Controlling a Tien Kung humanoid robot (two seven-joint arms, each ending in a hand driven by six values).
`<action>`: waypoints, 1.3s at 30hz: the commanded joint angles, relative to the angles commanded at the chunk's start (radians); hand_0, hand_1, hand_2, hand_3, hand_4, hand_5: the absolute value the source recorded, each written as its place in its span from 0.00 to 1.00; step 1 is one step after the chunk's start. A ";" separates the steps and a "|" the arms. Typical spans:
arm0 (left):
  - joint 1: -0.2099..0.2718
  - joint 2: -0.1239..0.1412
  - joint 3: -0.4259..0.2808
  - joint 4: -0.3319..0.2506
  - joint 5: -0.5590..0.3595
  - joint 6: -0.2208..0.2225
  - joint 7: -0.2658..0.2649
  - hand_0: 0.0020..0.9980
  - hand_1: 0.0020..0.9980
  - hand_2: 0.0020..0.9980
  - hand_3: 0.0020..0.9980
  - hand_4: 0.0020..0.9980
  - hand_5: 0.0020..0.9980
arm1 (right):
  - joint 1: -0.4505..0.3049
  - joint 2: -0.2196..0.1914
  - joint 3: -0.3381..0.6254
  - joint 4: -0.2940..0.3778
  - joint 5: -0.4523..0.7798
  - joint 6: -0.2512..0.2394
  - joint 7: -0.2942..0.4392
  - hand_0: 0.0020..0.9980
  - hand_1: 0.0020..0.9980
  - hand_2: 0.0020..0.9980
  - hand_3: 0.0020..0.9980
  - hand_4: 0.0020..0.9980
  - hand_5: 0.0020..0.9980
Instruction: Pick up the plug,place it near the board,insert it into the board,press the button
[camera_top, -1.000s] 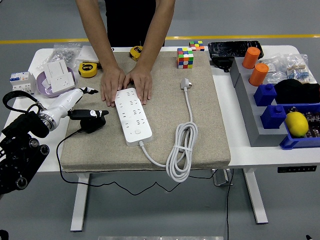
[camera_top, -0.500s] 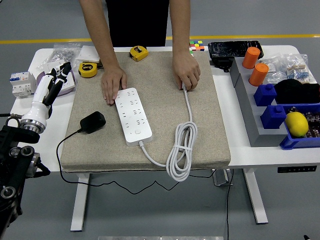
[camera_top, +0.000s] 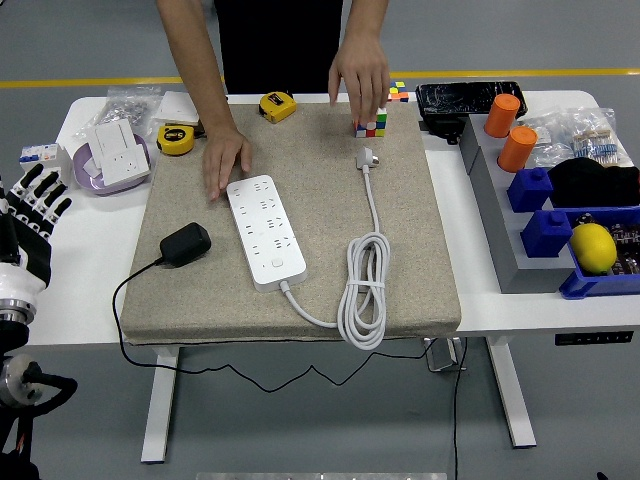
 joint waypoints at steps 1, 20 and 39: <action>0.004 0.000 -0.001 0.001 0.022 0.002 0.000 0.74 0.79 0.76 0.76 1.00 1.00 | 0.000 0.000 -0.001 0.000 -0.002 -0.005 0.002 0.88 0.79 0.77 0.79 1.00 0.86; 0.026 0.000 0.005 -0.022 0.273 0.019 0.003 0.72 0.77 0.75 0.75 1.00 0.90 | -0.012 -0.003 -0.018 0.000 -0.055 0.006 0.007 0.86 0.79 0.77 0.79 1.00 0.56; 0.040 0.000 0.013 -0.047 0.256 0.022 0.009 0.72 0.77 0.74 0.74 1.00 0.84 | -0.015 0.018 0.008 0.000 -0.027 0.008 0.007 0.85 0.78 0.76 0.78 1.00 0.85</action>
